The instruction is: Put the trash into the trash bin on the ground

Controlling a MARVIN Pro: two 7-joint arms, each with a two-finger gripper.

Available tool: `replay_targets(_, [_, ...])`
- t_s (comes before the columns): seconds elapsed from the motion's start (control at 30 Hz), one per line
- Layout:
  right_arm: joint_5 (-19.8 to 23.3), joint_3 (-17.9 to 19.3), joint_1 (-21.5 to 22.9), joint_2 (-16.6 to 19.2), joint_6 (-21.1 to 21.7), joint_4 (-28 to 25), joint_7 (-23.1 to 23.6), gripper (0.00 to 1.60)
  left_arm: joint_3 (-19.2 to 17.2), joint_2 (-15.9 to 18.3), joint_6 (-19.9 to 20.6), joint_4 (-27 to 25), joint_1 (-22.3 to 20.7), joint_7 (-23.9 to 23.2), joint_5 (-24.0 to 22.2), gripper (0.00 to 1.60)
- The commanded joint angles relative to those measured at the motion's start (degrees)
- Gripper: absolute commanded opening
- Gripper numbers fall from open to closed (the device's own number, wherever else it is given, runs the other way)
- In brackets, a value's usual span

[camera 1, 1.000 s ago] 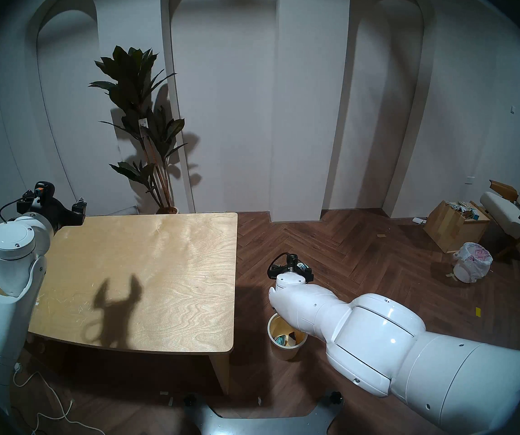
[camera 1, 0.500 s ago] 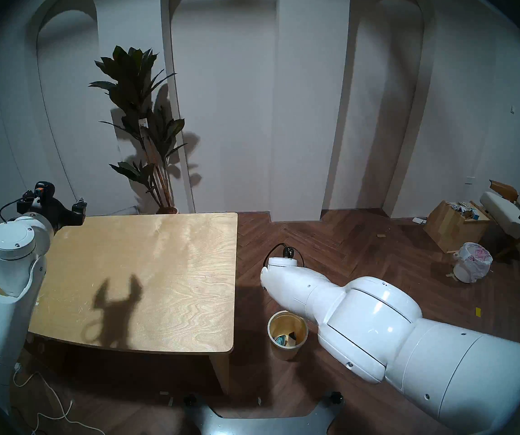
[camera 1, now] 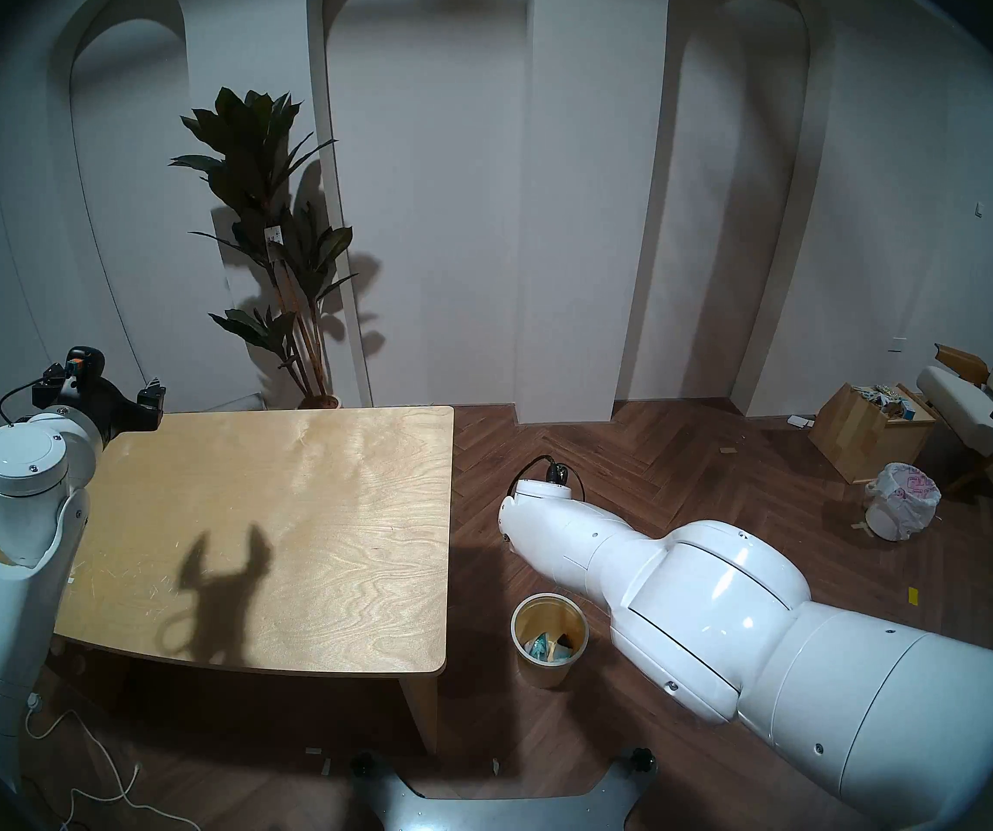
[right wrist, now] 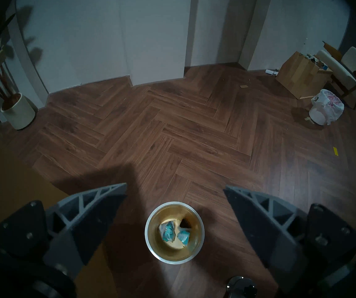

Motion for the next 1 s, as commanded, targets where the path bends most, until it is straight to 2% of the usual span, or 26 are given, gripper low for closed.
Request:
replay_targets(0.0, [-3.8,-3.4,1.4,0.2,-6.5,-2.7,1.0,1.60,-0.7,0.3,-0.3,-0.7,-0.4,0.1,0.1,1.60])
replay_targets(0.07, [-6.2,-5.7,2.7,1.5,-9.6,-3.4,0.8,1.60,-0.6,0.3,-0.3,-0.6,-0.5,0.1,0.1,1.60])
replay_targets(0.1, [-6.8,-6.1,3.0,2.1,-9.7,-3.6,0.7,1.60,-0.6,0.3,-0.3,-0.6,-0.5,0.1,0.1,1.60])
replay_targets(0.13, [-6.8,-6.1,3.0,2.1,-9.7,-3.6,0.7,1.60,-0.6,0.3,-0.3,-0.6,-0.5,0.1,0.1,1.60])
replay_targets(0.17, [-6.7,-6.0,3.1,2.7,-12.0,-3.8,1.2,1.60,-0.6,0.3,-0.3,-0.6,-0.5,0.1,0.1,1.60])
replay_targets(0.2, [-6.4,-5.6,3.9,3.7,-11.0,-4.1,1.2,1.60,-0.6,0.3,-0.2,-0.6,-0.5,0.1,0.1,1.60])
replay_targets(0.23, [-6.9,-5.9,4.2,4.4,-12.8,-3.9,1.1,1.60,-0.6,0.3,-0.2,-0.6,-0.5,0.1,0.1,1.60])
replay_targets(0.57, [-7.5,-5.9,5.4,10.4,-15.4,-2.3,-0.6,1.60,-0.3,0.3,-0.2,-0.3,-0.5,0.1,0.1,1.60])
replay_targets(0.97, [-7.6,-6.2,3.7,12.3,-17.0,-1.7,-0.8,1.60,1.7,0.7,-0.9,-2.9,-1.9,-0.6,-0.4,1.60])
